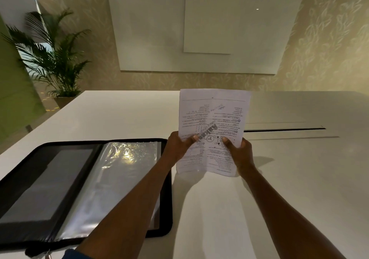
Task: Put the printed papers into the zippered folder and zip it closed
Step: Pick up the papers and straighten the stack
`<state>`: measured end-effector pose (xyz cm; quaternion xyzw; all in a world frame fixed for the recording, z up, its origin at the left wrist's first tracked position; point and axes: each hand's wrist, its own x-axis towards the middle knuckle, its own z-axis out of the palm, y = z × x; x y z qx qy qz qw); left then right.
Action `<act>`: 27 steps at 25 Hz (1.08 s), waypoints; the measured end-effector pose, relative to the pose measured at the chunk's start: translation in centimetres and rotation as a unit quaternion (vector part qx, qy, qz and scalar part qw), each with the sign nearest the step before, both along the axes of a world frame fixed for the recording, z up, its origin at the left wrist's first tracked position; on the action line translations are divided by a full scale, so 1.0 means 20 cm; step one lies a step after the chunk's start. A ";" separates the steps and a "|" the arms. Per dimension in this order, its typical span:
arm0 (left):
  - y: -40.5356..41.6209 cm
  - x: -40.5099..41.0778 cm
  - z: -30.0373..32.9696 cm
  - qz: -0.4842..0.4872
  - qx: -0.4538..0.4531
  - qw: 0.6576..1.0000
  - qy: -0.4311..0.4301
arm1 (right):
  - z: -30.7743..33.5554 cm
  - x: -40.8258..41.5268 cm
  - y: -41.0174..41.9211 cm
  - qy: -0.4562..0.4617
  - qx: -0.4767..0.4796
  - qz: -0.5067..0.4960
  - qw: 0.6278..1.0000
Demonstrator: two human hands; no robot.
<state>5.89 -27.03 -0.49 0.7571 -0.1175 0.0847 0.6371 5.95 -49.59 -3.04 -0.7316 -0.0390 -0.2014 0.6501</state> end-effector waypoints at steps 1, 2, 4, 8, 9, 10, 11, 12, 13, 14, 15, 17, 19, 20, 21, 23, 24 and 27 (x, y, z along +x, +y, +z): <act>0.00 0.01 0.01 0.015 0.011 1.000 0.000 | 0.00 0.00 0.00 0.008 -0.006 0.003 1.000; 0.01 0.02 0.01 0.031 0.012 0.999 0.003 | 0.00 0.01 0.00 0.017 -0.015 0.006 1.000; 0.04 0.05 0.03 0.061 -0.025 0.998 0.023 | -0.03 0.01 0.00 0.035 -0.020 0.009 0.999; 0.11 0.08 0.05 0.123 -0.196 0.968 0.093 | -0.08 0.00 0.06 0.111 0.097 0.077 0.986; 0.12 0.08 0.05 0.139 -0.232 0.956 0.114 | -0.09 -0.01 0.10 0.131 0.142 0.107 0.975; 0.12 0.09 0.05 0.151 -0.260 0.944 0.134 | -0.08 -0.01 0.14 0.146 0.176 0.135 0.964; 0.11 0.09 0.04 0.157 -0.279 0.936 0.148 | -0.08 -0.01 0.19 0.154 0.192 0.158 0.956; 0.11 0.09 0.03 0.162 -0.292 0.929 0.156 | -0.06 -0.01 0.23 0.158 0.198 0.178 0.951; 0.10 0.08 0.03 0.165 -0.304 0.925 0.159 | -0.05 -0.01 0.28 0.161 0.201 0.193 0.947; 0.10 0.07 0.03 0.165 -0.317 0.920 0.162 | -0.04 0.00 0.33 0.163 0.204 0.200 0.945; 0.10 0.07 0.02 0.162 -0.330 0.915 0.165 | -0.02 0.00 0.37 0.162 0.203 0.198 0.945; 0.10 0.06 0.01 0.154 -0.349 0.909 0.169 | -0.01 0.02 0.42 0.154 0.202 0.188 0.949; 0.12 0.05 0.01 0.152 -0.348 0.908 0.175 | -0.02 0.05 0.45 0.139 0.202 0.180 0.953; 0.13 0.05 0.00 0.140 -0.340 0.913 0.177 | -0.02 0.06 0.45 0.133 0.202 0.173 0.955; 0.15 0.05 -0.01 0.123 -0.330 0.919 0.176 | -0.02 0.08 0.44 0.130 0.201 0.163 0.957; 0.19 0.05 -0.04 0.134 -0.293 0.934 0.154 | -0.02 0.12 0.41 0.130 0.194 0.139 0.962; 0.22 0.05 -0.07 0.180 -0.234 0.946 0.135 | -0.03 0.14 0.39 0.132 0.190 0.131 0.964; 0.29 0.09 -0.22 0.336 0.167 0.921 0.110 | -0.03 0.19 0.31 0.139 0.171 0.113 0.969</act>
